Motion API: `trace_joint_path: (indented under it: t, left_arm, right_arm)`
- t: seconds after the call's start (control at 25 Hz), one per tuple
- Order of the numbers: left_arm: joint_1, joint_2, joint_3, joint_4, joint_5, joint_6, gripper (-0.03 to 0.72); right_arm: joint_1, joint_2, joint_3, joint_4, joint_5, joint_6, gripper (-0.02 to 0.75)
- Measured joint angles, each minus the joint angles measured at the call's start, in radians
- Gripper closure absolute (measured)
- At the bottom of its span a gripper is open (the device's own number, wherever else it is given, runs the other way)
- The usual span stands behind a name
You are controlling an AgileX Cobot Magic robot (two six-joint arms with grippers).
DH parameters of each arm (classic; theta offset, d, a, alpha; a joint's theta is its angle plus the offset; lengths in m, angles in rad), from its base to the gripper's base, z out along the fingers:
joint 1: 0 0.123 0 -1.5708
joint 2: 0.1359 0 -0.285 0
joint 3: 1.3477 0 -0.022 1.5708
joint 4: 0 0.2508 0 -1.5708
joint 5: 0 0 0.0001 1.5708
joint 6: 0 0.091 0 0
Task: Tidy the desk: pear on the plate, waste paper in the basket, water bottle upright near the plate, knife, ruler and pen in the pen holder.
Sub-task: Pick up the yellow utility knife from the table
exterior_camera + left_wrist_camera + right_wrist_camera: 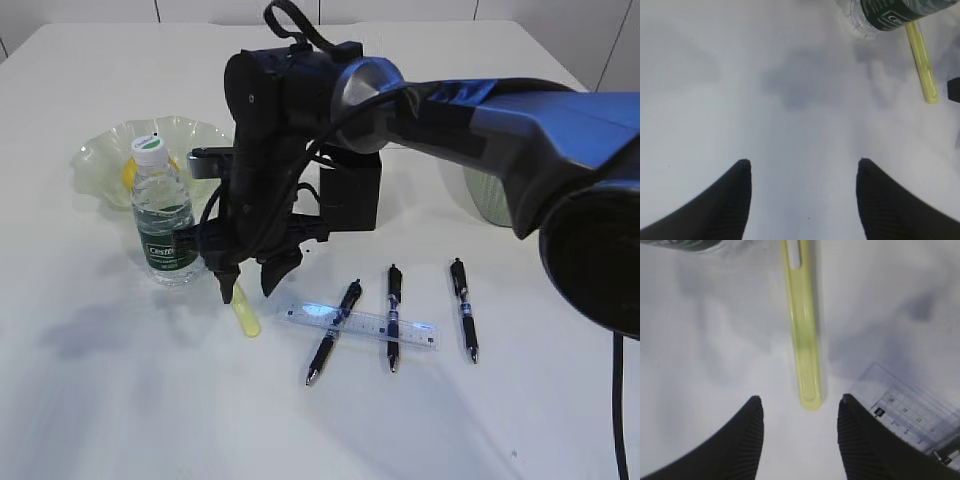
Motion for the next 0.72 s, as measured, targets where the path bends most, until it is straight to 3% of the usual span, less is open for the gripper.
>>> trace_joint_path:
  t: [0.72]
  left_arm:
    - [0.0,0.0,0.0,0.0,0.0,0.0,0.222]
  right_arm:
    - [0.002,0.056,-0.002,0.002,-0.002,0.011,0.361]
